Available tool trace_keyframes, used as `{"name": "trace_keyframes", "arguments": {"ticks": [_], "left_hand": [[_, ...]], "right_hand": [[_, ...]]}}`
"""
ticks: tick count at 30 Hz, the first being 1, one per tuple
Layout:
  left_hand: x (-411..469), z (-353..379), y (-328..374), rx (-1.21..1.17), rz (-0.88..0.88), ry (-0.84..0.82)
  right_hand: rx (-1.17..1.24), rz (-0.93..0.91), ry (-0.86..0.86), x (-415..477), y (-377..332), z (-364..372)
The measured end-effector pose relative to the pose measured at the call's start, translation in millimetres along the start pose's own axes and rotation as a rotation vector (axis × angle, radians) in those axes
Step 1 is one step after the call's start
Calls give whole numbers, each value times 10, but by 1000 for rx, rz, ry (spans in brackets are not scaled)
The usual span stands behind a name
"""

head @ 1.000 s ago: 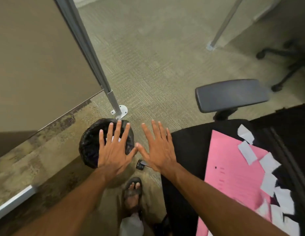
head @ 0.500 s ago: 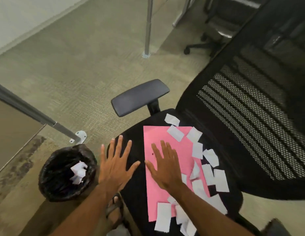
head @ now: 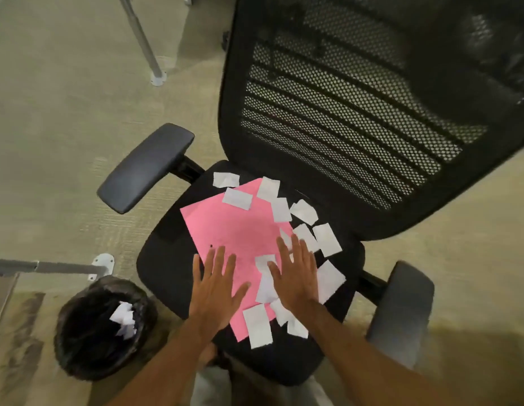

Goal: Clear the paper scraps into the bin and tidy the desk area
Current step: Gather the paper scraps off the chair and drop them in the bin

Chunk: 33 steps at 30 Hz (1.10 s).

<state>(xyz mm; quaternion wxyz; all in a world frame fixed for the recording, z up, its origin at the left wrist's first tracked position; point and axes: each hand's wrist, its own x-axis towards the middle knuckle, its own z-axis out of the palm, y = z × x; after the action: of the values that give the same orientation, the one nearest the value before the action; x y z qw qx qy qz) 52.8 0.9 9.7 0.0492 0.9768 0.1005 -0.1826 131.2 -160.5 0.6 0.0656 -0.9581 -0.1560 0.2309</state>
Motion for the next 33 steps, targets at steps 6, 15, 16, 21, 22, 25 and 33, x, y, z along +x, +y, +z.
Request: {"name": "trace_keyframes", "arguments": {"ticks": [6, 15, 16, 21, 22, 25, 33], "left_hand": [[-93, 301, 214, -22, 121, -143], [-251, 594, 295, 14, 303, -198], [-240, 653, 263, 14, 301, -200], [-172, 756, 274, -28, 329, -207], [-150, 774, 265, -64, 318, -220], [-104, 803, 235, -220, 322, -240], [64, 628, 174, -719, 208, -415]], "right_hand": [[100, 204, 31, -529, 16, 271], [282, 658, 6, -985, -212, 755], [311, 673, 4, -984, -258, 780], [302, 704, 70, -927, -243, 947], [314, 710, 69, -915, -245, 971], [336, 730, 74, -891, -231, 1011], [408, 695, 165, -903, -221, 983]]}}
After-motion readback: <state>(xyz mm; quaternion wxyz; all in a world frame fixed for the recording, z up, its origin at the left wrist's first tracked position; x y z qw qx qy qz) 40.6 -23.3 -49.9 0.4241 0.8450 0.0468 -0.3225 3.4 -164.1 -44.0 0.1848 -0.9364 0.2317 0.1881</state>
